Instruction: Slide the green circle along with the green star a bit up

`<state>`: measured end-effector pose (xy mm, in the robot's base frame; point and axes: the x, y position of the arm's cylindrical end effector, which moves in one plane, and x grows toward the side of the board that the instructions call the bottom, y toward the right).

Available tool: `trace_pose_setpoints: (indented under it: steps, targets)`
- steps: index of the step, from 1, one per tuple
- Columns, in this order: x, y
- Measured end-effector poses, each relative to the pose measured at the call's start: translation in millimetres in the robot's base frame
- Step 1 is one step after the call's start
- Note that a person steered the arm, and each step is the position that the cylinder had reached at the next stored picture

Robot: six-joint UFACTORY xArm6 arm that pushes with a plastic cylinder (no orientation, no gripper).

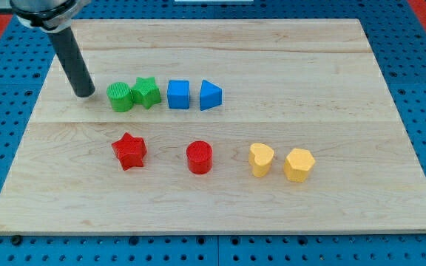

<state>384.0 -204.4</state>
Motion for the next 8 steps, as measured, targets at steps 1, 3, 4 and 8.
trace_pose_setpoints:
  steps: [1,3,4,8]
  targets:
    - [0,37]
    - [0,70]
    - [7,39]
    - [72,80]
